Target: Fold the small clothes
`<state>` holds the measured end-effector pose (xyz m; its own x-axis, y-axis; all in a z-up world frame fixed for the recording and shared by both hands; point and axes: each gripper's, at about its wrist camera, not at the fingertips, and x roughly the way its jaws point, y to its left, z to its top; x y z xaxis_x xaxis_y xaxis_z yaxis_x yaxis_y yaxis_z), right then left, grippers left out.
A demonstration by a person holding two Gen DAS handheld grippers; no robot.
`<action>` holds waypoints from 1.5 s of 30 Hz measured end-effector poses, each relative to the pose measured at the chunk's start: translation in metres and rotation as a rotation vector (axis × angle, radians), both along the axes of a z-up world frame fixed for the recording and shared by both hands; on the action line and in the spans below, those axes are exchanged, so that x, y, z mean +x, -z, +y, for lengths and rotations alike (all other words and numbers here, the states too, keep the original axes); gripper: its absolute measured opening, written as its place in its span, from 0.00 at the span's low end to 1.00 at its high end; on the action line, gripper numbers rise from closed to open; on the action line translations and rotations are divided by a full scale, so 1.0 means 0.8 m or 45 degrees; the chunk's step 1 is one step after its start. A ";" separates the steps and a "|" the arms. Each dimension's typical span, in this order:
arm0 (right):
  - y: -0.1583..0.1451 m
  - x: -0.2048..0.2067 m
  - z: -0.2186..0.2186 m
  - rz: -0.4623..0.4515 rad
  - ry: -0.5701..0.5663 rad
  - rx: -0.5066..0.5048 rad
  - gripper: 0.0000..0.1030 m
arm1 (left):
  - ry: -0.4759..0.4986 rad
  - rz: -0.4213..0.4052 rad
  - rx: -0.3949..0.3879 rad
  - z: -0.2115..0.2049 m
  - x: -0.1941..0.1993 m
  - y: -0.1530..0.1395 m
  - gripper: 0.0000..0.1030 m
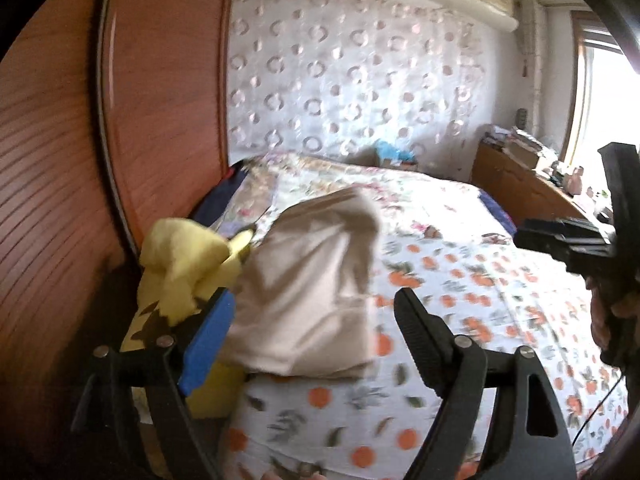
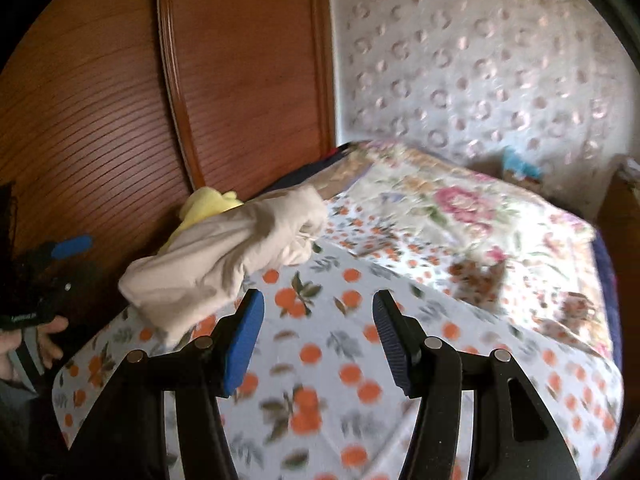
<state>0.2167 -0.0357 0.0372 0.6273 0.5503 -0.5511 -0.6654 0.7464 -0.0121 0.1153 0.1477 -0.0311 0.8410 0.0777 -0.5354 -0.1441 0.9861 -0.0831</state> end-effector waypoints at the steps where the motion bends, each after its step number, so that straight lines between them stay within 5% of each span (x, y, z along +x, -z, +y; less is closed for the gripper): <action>1: -0.004 -0.014 -0.012 -0.008 0.026 0.014 0.60 | 0.023 -0.016 -0.001 -0.013 -0.003 -0.007 0.80; 16: -0.026 -0.162 -0.112 -0.213 0.419 0.190 0.65 | 0.254 -0.167 -0.019 -0.146 -0.042 -0.083 0.80; 24: -0.004 -0.173 -0.098 -0.275 0.466 0.215 0.65 | 0.284 -0.208 0.031 -0.179 -0.063 -0.110 0.80; 45: 0.010 -0.188 -0.133 -0.277 0.482 0.235 0.65 | 0.263 -0.205 0.029 -0.191 -0.068 -0.103 0.80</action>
